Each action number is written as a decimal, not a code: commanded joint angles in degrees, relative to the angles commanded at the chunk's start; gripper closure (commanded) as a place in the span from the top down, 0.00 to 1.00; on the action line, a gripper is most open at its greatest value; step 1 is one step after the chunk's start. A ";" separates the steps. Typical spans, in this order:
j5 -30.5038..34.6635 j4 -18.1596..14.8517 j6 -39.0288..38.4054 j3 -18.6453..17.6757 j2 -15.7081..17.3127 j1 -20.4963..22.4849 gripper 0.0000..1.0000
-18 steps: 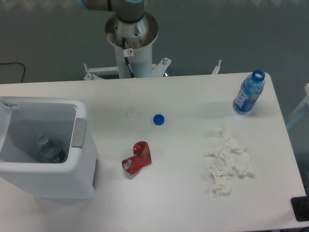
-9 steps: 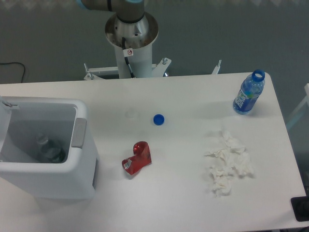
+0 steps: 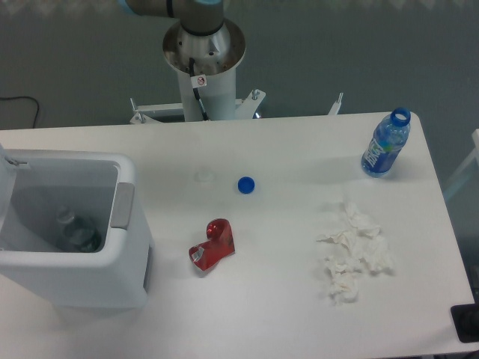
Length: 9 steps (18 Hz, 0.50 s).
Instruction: Close the trash can
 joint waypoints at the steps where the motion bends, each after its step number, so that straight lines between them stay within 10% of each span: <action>1: 0.00 0.00 0.00 0.00 0.00 0.09 0.06; 9: 2.11 -0.09 -0.26 -0.44 0.26 4.30 0.06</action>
